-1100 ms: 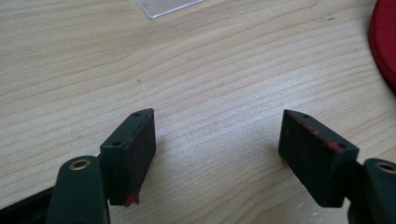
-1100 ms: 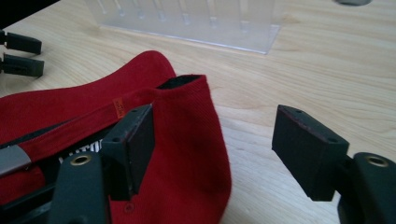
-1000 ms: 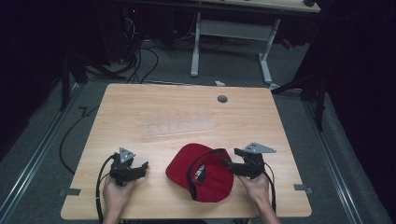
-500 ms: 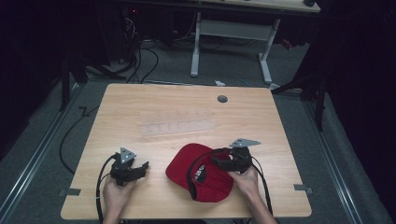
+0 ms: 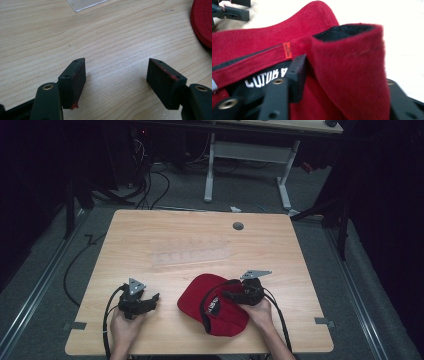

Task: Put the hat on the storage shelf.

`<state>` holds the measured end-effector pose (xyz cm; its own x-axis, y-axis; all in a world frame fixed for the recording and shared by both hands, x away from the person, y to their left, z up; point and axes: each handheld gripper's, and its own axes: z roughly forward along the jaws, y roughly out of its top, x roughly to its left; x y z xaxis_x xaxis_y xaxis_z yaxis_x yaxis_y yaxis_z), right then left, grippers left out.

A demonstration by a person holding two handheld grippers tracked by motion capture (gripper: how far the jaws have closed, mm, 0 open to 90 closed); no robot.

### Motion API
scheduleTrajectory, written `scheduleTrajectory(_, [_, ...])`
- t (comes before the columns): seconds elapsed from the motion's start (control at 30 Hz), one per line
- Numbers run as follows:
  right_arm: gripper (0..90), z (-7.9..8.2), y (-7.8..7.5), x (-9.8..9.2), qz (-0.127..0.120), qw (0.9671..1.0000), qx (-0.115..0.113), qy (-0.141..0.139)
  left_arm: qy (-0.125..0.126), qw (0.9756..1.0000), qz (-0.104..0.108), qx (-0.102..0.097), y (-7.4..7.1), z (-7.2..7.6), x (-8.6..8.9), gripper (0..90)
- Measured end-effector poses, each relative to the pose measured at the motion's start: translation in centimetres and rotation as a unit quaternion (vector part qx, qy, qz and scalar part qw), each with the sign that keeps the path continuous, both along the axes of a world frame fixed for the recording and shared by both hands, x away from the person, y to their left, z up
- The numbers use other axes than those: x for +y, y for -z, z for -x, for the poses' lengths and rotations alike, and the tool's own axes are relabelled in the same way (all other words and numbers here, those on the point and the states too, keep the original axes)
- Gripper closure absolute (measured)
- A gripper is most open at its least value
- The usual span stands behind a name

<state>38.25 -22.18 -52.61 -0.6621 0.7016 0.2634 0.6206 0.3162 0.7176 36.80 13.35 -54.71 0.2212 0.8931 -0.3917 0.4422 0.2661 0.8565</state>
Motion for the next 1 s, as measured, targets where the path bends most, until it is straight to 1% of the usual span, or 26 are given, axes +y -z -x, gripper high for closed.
scheduleTrajectory(0.03, [53.2, 0.0, 0.0, 0.0, 0.0, 1.0, 0.0, 0.0, 0.0, 1.0, 0.0, 0.0, 0.0, 0.0, 0.0, 31.9])
scheduleTrajectory(0.07, [60.3, 0.1, 0.1, -0.1, 0.0, 1.0, -0.001, -0.003, 0.0, 1.0, 0.0, 0.0, 0.0, 0.0, 0.0, 31.8])
scheduleTrajectory(0.13, [70.2, 0.2, 0.2, -0.2, 0.001, 0.9999, -0.002, -0.011, 0.0, 1.0, 0.0, 0.0, 0.0, 0.0, 0.0, 31.6])
scheduleTrajectory(0.17, [73.5, 0.3, 0.2, -0.2, 0.0, 0.9999, -0.002, -0.014, 0.001, 1.0, 0.0, 0.0, 0.0, 0.0, 0.0, 31.5])
scheduleTrajectory(0.2, [76.4, 0.3, 0.2, -0.3, -0.002, 0.9998, -0.004, -0.017, 0.001, 1.0, 0.0, 0.0, 0.0, 0.0, 0.0, 31.4])
scheduleTrajectory(0.23, [76.4, 0.3, 0.2, -0.3, -0.002, 0.9998, -0.004, -0.017, 0.001, 1.0, 0.0, 0.0, 0.0, 0.0, 0.0, 31.4])
scheduleTrajectory(0.27, [78.5, 0.4, 0.2, -0.3, -0.002, 0.9998, -0.007, -0.021, 0.001, 1.0, 0.0, 0.0, 0.0, 0.0, 0.0, 31.4])
scheduleTrajectory(0.3, [82.1, 0.5, 0.1, -0.4, -0.002, 0.9996, -0.012, -0.027, 0.001, 1.0, 0.0, 0.0, 0.0, 0.0, 0.0, 31.4])
scheduleTrajectory(0.47, [85.0, 1.0, -0.4, -0.4, -0.007, 0.9992, -0.016, -0.037, 0.001, 1.0, 0.001, 0.001, 0.0, 0.0, 0.0, 31.2])
scheduleTrajectory(0.67, [85.8, 1.4, -1.1, -0.5, -0.02, 0.9987, -0.023, -0.041, 0.002, 1.0, 0.0, 0.0, 0.0, 0.0, 0.0, 31.1])
scheduleTrajectory(0.7, [85.9, 1.6, -1.4, -0.6, -0.023, 0.9987, -0.022, -0.039, 0.004, 1.0, 0.001, 0.001, 0.0, 0.0, 0.0, 31.1])
scheduleTrajectory(0.8, [86.0, 1.7, -1.6, -0.7, -0.026, 0.9989, -0.019, -0.035, 0.004, 1.0, 0.001, 0.001, 0.0, 0.0, -0.1, 31.0])
scheduleTrajectory(0.83, [86.0, 1.7, -1.9, -0.8, -0.03, 0.9991, -0.014, -0.026, 0.005, 1.0, 0.001, 0.002, 0.0, 0.0, -0.1, 30.1])
scheduleTrajectory(0.87, [86.1, 1.7, -2.1, -0.9, -0.035, 0.999, -0.013, -0.024, 0.006, 1.0, 0.0, 0.002, 0.0, 0.0, -0.1, 29.7])
scheduleTrajectory(1.0, [86.2, 2.0, -3.0, -1.3, -0.046, 0.9986, -0.021, -0.018, 0.007, 1.0, -0.001, 0.003, 0.0, 0.0, -0.1, 28.7])
